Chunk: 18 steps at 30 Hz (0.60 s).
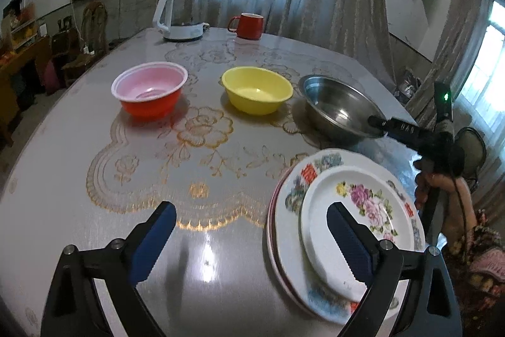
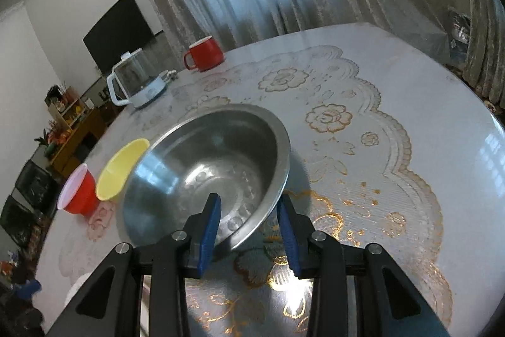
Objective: Organize plates and bowls
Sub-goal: 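Move both grippers toward the rim of the steel basin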
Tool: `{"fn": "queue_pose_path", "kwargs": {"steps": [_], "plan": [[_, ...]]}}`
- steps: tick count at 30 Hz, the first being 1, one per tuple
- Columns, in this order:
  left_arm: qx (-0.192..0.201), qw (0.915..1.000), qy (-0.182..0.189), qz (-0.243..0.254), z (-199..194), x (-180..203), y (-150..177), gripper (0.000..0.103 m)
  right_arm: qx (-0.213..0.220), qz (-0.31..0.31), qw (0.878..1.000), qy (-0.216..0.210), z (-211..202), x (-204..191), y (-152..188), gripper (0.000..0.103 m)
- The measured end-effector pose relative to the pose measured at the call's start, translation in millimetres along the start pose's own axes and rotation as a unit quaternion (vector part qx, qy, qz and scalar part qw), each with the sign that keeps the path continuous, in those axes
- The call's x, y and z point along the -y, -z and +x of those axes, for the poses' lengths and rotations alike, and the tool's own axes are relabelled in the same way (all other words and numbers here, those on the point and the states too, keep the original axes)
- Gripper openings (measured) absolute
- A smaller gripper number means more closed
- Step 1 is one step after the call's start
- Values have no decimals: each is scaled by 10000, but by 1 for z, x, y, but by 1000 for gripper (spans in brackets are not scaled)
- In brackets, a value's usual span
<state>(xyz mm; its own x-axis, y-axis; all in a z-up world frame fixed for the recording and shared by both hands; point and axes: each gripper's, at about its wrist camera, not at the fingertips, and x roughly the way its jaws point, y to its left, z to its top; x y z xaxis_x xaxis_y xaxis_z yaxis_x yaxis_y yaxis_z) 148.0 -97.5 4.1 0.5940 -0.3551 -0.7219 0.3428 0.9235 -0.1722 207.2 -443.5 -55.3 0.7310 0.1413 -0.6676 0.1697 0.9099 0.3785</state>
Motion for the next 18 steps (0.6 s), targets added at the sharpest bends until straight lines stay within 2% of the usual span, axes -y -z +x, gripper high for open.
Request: {"fn": "queue_pose_path", "kwargs": {"steps": [4,9,15,18], "plan": [[-13,9998,-6,188,6,8,-13,97,180,-71,9998,-87,0,-1,5,35],[-144,9991,83,386,21,22,-29,97,189,-52,9997,-114,0,0,4,34],[-388,9985,354,143,51,29,-60,97,161,102,9997,-170,1,6,4,30],[-482,9981,360,163,69,37,-77,97,104,182,9996,-213,2,8,5,26]]}}
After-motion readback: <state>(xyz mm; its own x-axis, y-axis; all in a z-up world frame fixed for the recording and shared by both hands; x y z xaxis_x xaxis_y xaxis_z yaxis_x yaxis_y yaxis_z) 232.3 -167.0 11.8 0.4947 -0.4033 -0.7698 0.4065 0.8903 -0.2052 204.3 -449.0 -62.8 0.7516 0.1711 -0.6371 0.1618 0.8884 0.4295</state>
